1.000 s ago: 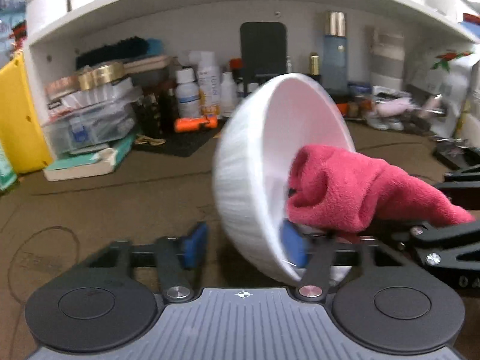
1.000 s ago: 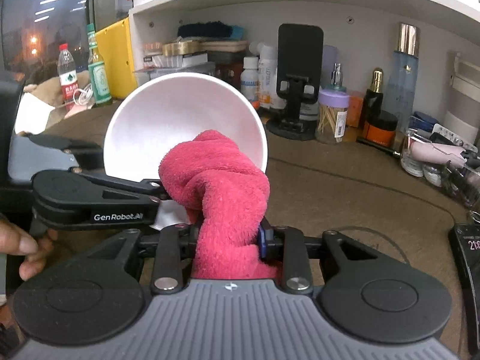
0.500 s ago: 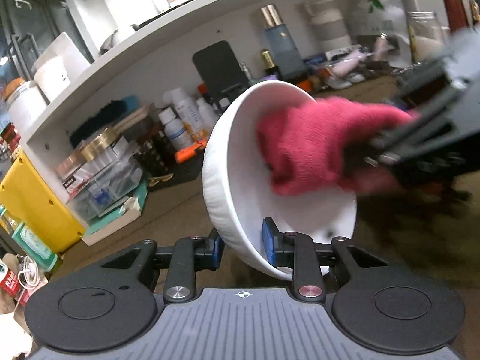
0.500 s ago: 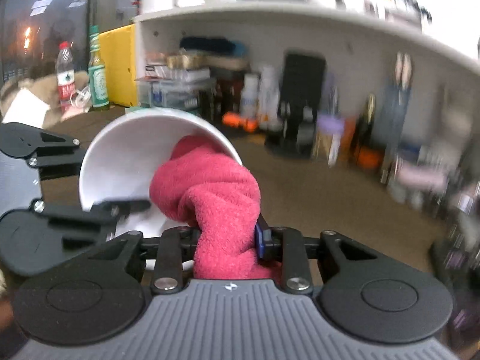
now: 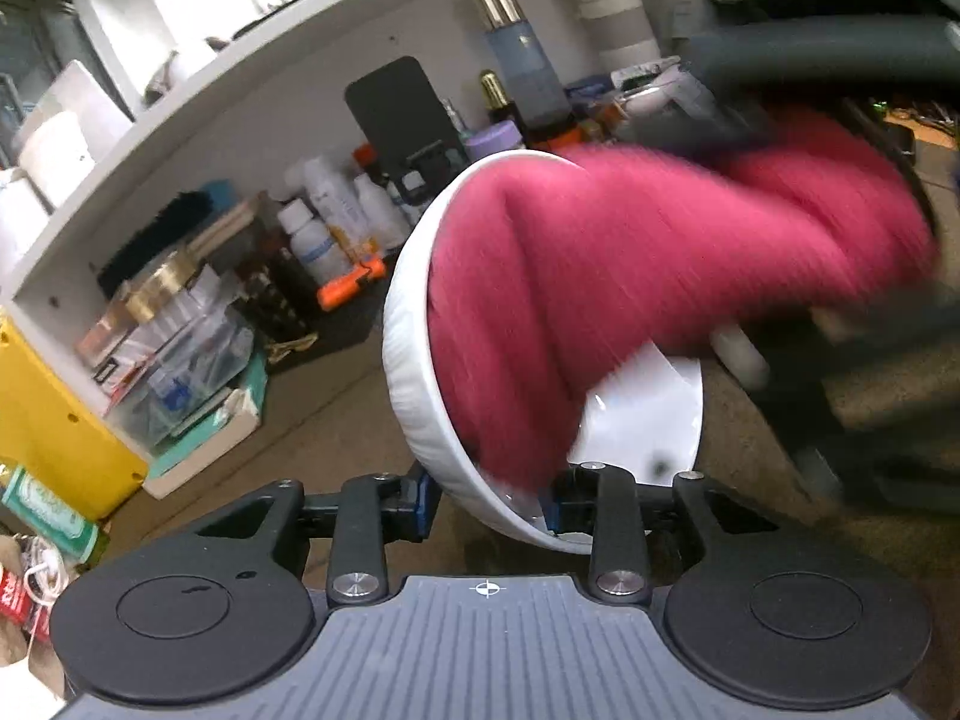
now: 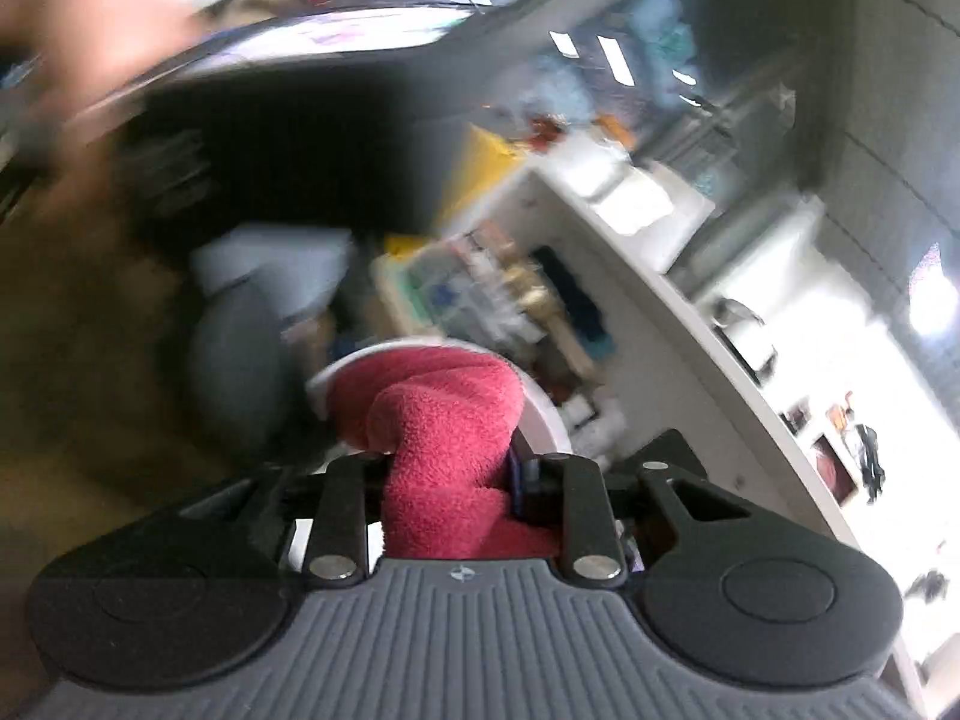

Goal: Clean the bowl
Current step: 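Rotate the bowl with the left tool while the right tool wipes its inner wall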

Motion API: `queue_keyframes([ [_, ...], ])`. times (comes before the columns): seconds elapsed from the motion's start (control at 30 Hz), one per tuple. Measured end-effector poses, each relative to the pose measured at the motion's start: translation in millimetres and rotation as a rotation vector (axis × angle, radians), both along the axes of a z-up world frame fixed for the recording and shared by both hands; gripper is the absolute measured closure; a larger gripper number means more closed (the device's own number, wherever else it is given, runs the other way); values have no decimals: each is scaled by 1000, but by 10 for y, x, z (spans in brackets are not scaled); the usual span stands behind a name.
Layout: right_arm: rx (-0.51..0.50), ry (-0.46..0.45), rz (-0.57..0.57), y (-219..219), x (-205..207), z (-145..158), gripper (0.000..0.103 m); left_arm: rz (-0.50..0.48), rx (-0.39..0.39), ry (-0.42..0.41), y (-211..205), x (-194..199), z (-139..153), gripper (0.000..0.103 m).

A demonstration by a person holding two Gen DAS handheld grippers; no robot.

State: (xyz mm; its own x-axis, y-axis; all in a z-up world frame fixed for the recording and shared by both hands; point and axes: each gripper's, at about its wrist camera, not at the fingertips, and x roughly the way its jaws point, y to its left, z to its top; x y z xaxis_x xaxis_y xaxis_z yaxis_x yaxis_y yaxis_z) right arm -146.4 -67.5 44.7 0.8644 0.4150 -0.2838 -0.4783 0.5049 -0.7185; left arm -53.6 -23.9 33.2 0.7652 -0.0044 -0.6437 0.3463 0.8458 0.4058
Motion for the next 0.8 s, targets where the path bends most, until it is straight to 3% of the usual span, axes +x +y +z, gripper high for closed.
queue_keyframes([
  [0.13, 184, 249, -182, -272, 365, -56, 76, 44, 1, 0, 28, 136, 14, 62],
  [0.17, 263, 315, -206, -353, 439, -39, 76, 71, -22, -16, 36, 168, 23, 53],
  [0.2, 342, 381, -230, -434, 513, -22, 76, 102, -70, -18, 41, 188, 27, 39],
  [0.27, 497, 513, -280, -600, 688, -20, 75, 146, -134, -20, 32, 203, 24, 22],
  [0.37, 654, 647, -317, -779, 860, -59, 73, 234, -227, -10, -8, 221, -64, 21],
  [0.5, 852, 796, -344, -1001, 1013, -183, 72, 396, -490, 16, 122, 268, -227, 7],
  [0.57, 908, 826, -351, -1049, 1036, -235, 71, 423, -490, -6, 93, 269, -238, 7],
  [0.63, 923, 827, -353, -1041, 1039, -236, 71, 432, -478, -18, 72, 280, -238, 17],
  [0.7, 915, 812, -346, -1022, 1025, -210, 71, 409, -471, -21, 86, 281, -217, 44],
  [0.8, 819, 746, -337, -930, 962, -98, 71, 363, -452, -12, 109, 284, -171, 65],
])
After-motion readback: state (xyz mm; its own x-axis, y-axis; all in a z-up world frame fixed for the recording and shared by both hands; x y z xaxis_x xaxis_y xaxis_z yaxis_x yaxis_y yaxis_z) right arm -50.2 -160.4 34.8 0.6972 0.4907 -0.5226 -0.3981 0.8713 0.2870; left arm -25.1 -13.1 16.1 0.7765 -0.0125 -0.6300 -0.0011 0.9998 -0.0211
